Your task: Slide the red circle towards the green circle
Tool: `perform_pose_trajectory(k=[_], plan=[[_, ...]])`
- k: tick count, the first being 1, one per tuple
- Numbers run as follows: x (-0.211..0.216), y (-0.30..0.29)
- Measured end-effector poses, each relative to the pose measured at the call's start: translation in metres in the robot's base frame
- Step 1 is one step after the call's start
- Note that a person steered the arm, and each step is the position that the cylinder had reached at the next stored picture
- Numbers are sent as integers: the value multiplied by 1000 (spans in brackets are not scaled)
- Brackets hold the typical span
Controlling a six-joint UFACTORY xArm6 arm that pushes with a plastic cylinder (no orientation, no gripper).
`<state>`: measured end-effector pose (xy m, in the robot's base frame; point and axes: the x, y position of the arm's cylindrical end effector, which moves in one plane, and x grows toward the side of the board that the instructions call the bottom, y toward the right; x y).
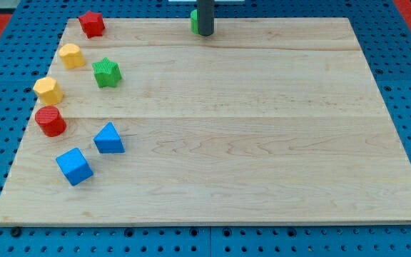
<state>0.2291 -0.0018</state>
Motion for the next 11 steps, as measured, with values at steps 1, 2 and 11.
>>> perform_pose_trajectory(k=[1,2,11], plan=[[29,-16],[38,-78],[279,-193]])
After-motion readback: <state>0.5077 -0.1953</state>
